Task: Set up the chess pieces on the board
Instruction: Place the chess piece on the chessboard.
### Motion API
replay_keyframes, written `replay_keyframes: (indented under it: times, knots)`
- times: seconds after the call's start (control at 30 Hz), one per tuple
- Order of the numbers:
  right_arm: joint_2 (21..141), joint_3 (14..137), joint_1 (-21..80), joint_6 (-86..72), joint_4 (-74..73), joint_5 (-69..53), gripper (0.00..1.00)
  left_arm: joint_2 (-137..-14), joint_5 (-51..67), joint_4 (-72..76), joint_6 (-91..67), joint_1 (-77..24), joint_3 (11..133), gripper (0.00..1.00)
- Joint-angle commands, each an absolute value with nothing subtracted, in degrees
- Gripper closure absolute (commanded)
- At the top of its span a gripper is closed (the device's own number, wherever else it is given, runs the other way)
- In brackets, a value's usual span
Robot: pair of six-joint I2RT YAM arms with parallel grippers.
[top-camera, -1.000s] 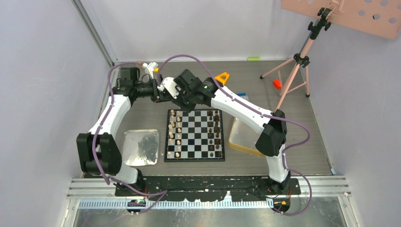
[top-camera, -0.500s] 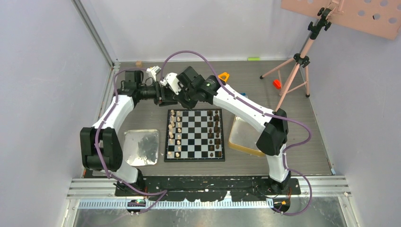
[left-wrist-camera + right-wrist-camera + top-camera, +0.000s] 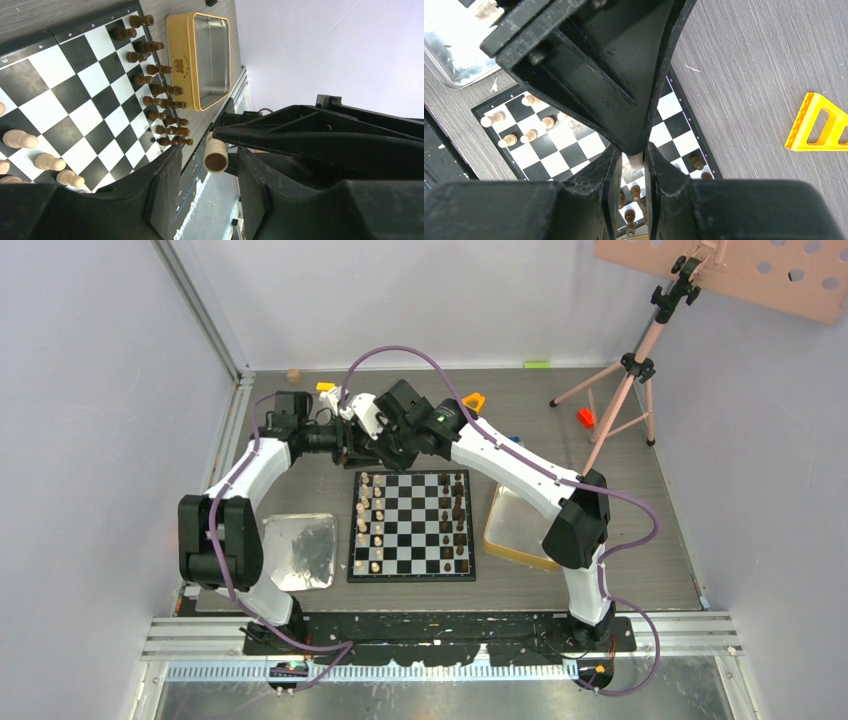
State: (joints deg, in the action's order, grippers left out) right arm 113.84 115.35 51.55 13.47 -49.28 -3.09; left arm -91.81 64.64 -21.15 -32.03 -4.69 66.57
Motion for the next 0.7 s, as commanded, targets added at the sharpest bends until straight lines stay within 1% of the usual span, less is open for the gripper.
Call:
replay_keyframes:
  times: [0.0,0.3,0.5,0.6,0.67]
  knots:
    - [110.73,117.24,51.51,12.53,-47.03,-3.96,0.94,-91.91,67.25,-18.58,-33.34,-5.26,66.80,0.54]
    - [111.97,118.47,51.42,12.39,-47.11,-3.35,0.94,-91.95,68.02,-16.86,-35.25,-5.46,66.21,0.65]
    - [112.76,119.27,51.37,12.28,-47.10,-2.75,0.94,-91.89,68.43,-16.63,-35.64,-5.58,65.75,0.69]
    - [112.99,119.37,51.29,12.39,-46.92,-2.45,0.94,-91.93,68.65,-16.61,-35.64,-5.54,65.78,0.75]
    - [113.21,119.42,51.32,12.46,-46.81,-2.29,0.94,-91.93,68.70,-16.61,-35.60,-5.56,65.59,0.81]
